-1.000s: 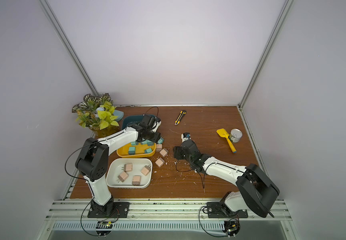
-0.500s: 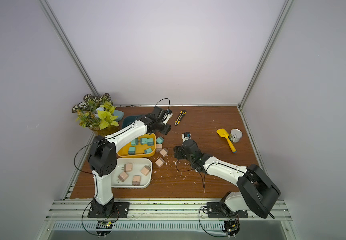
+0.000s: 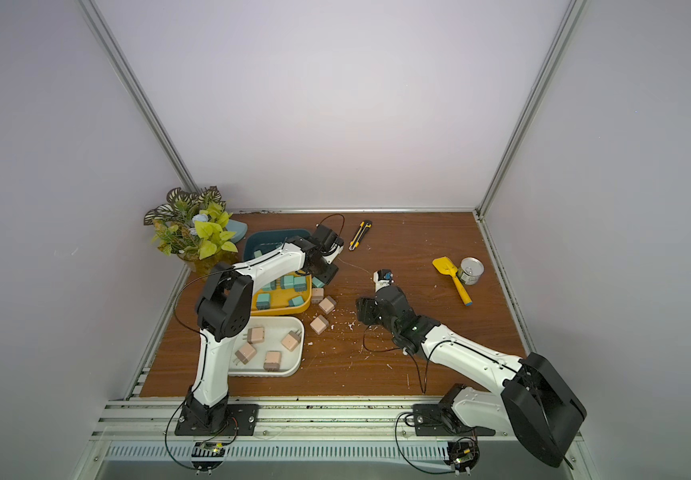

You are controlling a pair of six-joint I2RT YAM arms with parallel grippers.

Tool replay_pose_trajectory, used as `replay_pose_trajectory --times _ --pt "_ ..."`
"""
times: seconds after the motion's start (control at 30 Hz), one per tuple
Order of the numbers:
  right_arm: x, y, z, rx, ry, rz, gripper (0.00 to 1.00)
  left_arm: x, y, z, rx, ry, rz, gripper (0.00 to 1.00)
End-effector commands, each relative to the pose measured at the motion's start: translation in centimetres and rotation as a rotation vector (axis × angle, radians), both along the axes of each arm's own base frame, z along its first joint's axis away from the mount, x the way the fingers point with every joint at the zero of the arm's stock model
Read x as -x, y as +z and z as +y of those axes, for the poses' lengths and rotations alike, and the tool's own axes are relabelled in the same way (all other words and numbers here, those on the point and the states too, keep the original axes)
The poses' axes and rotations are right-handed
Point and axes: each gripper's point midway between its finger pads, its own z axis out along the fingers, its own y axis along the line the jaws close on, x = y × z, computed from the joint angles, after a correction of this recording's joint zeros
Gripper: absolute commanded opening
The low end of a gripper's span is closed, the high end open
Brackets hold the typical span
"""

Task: Place the plugs by color into the storage box
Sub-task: Pick up the plug from the center of the board.

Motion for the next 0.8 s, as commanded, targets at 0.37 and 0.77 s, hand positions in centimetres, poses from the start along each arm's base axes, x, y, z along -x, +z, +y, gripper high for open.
replay_pose_trajectory --times 0.37,0.77 --pt "1.0 1.2 -1.4 -0.048 -0.04 -0.003 0.68 1.9 -3.1 1.7 -0.073 -0.004 0.067 0.49" --pt "1.2 2.2 1.7 -0.193 0.064 -0.011 0.67 1.7 -0.5 0.6 -0.005 -0.016 0.037 0.33"
